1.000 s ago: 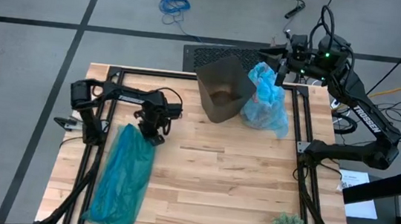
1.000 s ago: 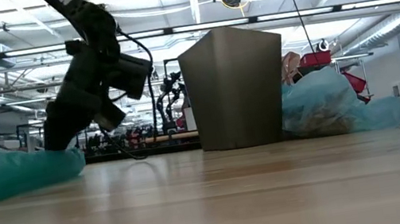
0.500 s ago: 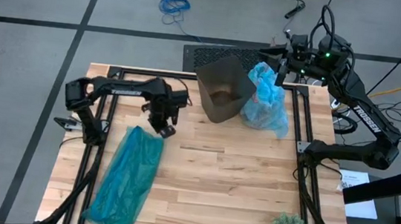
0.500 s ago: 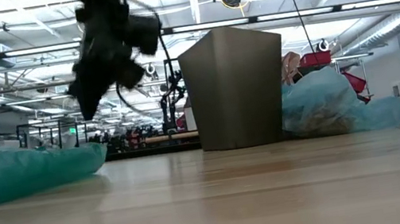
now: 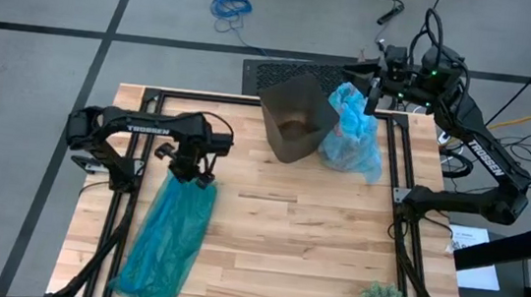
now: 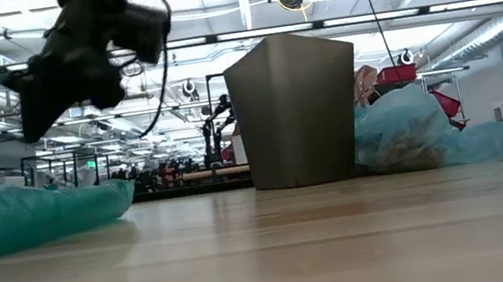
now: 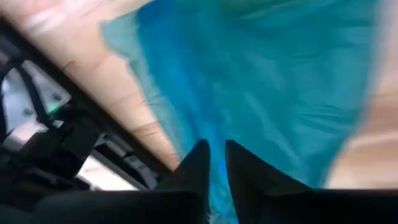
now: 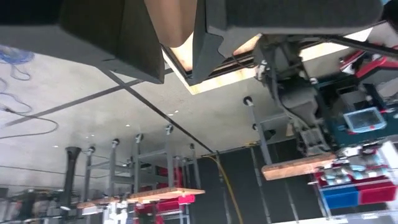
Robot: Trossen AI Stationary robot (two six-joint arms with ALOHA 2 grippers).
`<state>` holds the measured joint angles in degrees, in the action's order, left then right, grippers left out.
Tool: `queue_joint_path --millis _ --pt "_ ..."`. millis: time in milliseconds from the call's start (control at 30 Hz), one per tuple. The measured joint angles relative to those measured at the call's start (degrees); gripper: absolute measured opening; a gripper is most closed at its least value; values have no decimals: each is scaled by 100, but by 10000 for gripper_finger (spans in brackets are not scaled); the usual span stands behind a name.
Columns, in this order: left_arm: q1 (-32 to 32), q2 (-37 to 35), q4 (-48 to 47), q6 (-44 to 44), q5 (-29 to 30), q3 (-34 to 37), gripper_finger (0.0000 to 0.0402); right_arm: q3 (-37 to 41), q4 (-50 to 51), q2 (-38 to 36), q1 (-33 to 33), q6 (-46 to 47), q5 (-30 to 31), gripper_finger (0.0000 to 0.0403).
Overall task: Place trash/remove bag and relplace
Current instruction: Insert the dark blue trash bag into the trash bin
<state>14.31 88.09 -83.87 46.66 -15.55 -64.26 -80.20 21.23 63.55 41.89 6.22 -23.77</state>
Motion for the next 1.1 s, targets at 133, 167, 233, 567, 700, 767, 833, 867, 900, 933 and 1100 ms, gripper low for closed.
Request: queue_joint_path --millis 133,167,233,567,700,767,833,867,900,933,1100 --pt "-9 1 69 271 161 476 106 2 0 0 0 -4 -69 77" --pt "-9 -1 42 343 166 572 120 2 0 0 0 -4 -67 77" --pt "-9 -8 169 404 160 770 143 2 2 0 2 -2 -66 77" --pt "-9 28 1869 407 -653 1708 171 2 0 0 2 2 -64 77" --pt "-9 28 1989 529 -658 1942 171 2 -2 0 0 10 -64 77" --pt "-9 28 1920 493 -713 1944 171 1 -2 0 2 13 -64 77" --pt "-17 8 1730 390 -753 1842 171 2 -2 0 2 15 -62 77" --pt "-20 -7 1602 386 -755 1755 171 1 -2 0 2 15 -64 77" --pt "-20 -17 1484 386 -759 1658 171 0 -4 0 2 15 -61 77" --pt "-20 -20 1347 395 -756 1554 171 2 -4 0 0 15 -63 77" --pt "-10 -21 1378 406 -538 1370 171 2 -12 0 2 15 -61 77"
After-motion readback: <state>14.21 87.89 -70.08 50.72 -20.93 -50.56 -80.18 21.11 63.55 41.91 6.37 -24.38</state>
